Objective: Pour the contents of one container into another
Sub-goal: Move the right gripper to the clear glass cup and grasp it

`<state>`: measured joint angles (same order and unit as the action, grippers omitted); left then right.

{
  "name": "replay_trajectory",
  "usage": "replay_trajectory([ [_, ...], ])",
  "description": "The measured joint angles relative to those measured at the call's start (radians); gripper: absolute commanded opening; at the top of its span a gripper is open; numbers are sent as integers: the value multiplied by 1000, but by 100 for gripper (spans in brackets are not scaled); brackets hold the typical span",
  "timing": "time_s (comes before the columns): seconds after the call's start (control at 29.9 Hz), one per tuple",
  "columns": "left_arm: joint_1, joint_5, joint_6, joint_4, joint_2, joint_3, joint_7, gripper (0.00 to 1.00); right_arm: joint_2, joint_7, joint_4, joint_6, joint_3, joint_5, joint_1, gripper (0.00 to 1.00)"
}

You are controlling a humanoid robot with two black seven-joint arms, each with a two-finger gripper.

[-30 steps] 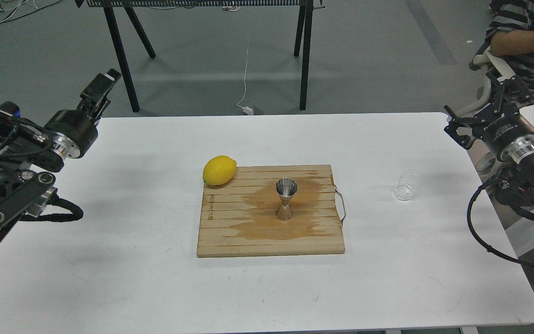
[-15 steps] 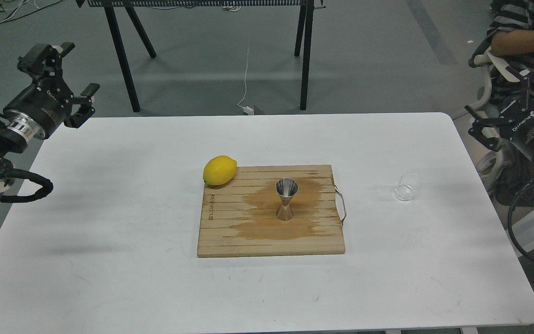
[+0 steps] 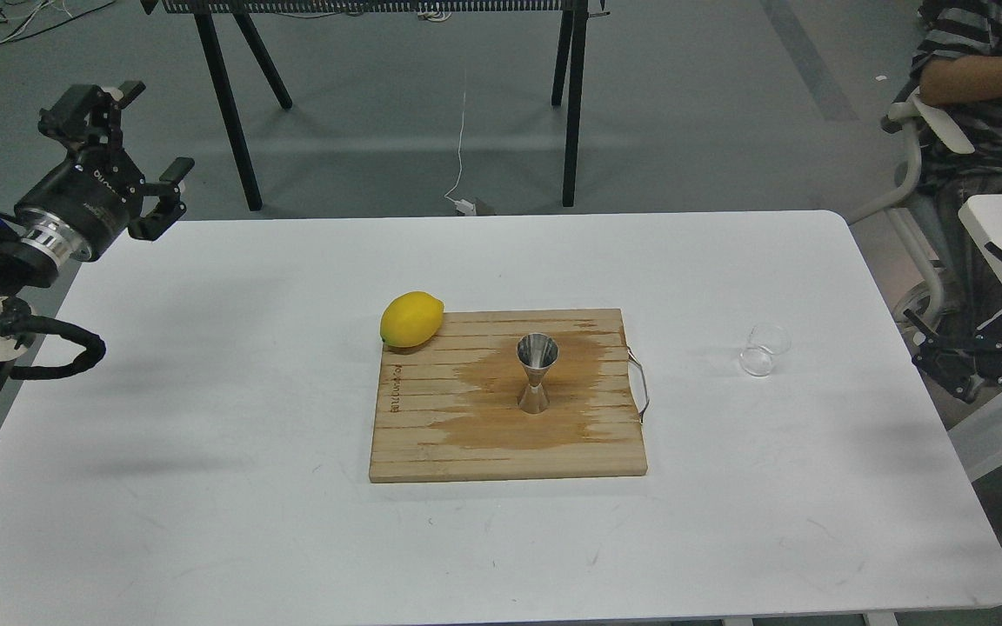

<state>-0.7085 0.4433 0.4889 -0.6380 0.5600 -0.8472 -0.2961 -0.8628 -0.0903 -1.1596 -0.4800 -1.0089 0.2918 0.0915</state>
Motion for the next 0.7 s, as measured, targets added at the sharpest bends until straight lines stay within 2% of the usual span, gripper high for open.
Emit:
replay_trajectory([
  [0.2,0,0,0,0,0,2,-9,99,55,-30,-23,13,-2,129,-66,99],
  [0.43,0,0,0,-2,0,2,-11,99,88,-75,-137,38,-25,228,-124,99],
  [0.5,0,0,0,-2,0,2,-11,99,115,-83,-173,72,-26,257,-127,99],
  [0.7,2,0,0,-9,1,5,-11,99,244,-98,-242,275,-51,271,-128,99],
])
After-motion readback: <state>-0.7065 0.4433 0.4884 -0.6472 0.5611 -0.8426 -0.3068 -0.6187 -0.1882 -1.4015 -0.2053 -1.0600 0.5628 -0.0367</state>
